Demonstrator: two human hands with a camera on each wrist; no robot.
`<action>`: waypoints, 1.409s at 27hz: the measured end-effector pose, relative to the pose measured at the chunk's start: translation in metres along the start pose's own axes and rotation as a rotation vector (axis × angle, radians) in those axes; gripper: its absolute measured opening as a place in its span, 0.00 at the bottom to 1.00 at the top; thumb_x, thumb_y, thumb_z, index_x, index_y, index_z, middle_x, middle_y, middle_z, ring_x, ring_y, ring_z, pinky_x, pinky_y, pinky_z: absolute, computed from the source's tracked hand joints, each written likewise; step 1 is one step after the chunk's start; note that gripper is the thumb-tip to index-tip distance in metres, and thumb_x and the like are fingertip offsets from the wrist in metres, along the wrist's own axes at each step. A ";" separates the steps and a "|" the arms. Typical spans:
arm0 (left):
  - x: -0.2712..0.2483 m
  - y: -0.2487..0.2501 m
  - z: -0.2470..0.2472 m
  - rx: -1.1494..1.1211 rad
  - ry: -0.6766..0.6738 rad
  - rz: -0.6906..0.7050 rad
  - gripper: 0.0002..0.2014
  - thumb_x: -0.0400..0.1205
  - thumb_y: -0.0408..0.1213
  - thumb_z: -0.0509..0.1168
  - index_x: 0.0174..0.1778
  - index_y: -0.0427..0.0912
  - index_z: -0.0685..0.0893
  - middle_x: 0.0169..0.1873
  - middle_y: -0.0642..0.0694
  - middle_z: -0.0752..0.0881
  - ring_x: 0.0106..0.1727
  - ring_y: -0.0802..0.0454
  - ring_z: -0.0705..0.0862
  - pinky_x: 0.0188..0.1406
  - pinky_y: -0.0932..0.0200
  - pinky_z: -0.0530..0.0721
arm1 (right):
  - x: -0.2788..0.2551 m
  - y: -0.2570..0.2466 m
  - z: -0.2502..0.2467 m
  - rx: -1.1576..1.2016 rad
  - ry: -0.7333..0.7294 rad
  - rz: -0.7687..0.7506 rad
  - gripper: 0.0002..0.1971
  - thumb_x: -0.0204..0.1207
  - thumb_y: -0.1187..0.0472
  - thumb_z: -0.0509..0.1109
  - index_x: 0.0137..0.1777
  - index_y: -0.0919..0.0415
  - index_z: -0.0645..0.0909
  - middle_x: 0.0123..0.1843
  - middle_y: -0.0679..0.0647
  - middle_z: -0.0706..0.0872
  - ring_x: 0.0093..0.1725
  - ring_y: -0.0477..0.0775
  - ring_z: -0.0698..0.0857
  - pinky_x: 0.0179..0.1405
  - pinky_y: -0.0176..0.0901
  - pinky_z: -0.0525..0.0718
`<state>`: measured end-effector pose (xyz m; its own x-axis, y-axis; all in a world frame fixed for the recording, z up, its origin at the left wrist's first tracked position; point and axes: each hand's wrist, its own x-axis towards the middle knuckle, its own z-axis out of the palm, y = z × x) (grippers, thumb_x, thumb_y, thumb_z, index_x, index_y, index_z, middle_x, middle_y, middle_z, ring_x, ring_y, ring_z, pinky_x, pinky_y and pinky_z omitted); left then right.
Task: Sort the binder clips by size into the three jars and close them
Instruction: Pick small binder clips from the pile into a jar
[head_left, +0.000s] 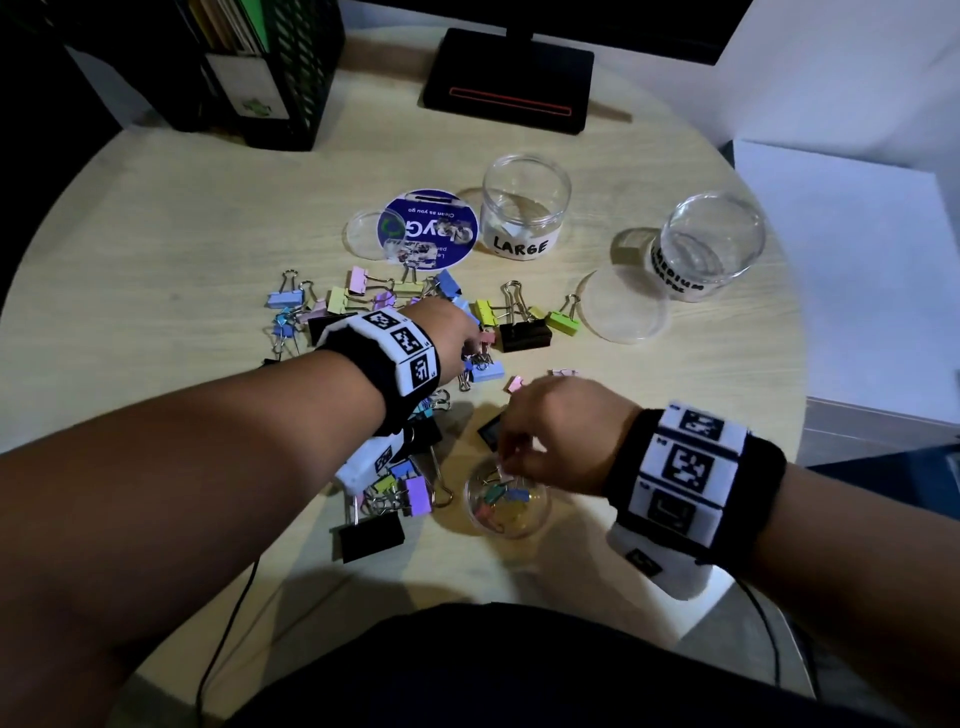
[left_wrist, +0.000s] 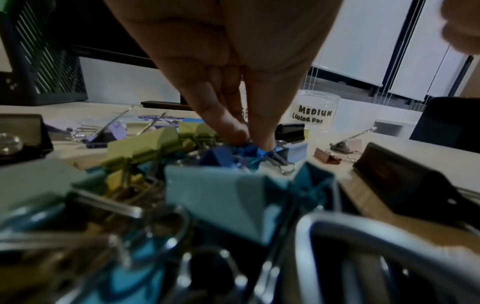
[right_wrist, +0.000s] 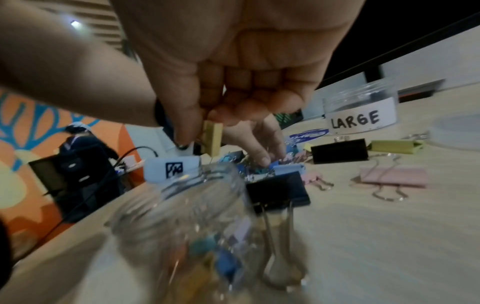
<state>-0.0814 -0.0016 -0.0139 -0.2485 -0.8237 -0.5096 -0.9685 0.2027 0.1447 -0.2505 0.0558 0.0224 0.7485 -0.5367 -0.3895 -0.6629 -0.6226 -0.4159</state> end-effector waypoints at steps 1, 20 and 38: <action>-0.001 0.000 0.001 0.003 0.011 -0.005 0.13 0.81 0.36 0.65 0.62 0.46 0.83 0.58 0.45 0.84 0.59 0.44 0.80 0.53 0.55 0.79 | -0.003 -0.003 0.003 -0.029 -0.058 -0.011 0.09 0.74 0.54 0.68 0.50 0.55 0.86 0.50 0.55 0.86 0.52 0.59 0.82 0.50 0.50 0.81; 0.001 -0.009 0.007 -0.002 -0.033 0.015 0.11 0.81 0.34 0.64 0.59 0.46 0.81 0.57 0.43 0.82 0.56 0.43 0.81 0.46 0.57 0.76 | 0.056 0.046 0.013 -0.318 -0.012 0.223 0.13 0.79 0.53 0.61 0.59 0.48 0.82 0.53 0.54 0.83 0.58 0.60 0.79 0.51 0.47 0.79; 0.005 -0.006 0.008 0.076 -0.039 0.041 0.10 0.80 0.33 0.63 0.56 0.42 0.81 0.54 0.42 0.83 0.46 0.45 0.76 0.41 0.56 0.73 | 0.007 -0.006 -0.007 0.033 0.052 0.044 0.11 0.66 0.55 0.70 0.49 0.50 0.82 0.46 0.49 0.86 0.50 0.55 0.80 0.48 0.47 0.81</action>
<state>-0.0770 -0.0027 -0.0240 -0.2870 -0.7930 -0.5375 -0.9556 0.2764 0.1025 -0.2410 0.0525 0.0278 0.7180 -0.5924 -0.3654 -0.6948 -0.5789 -0.4267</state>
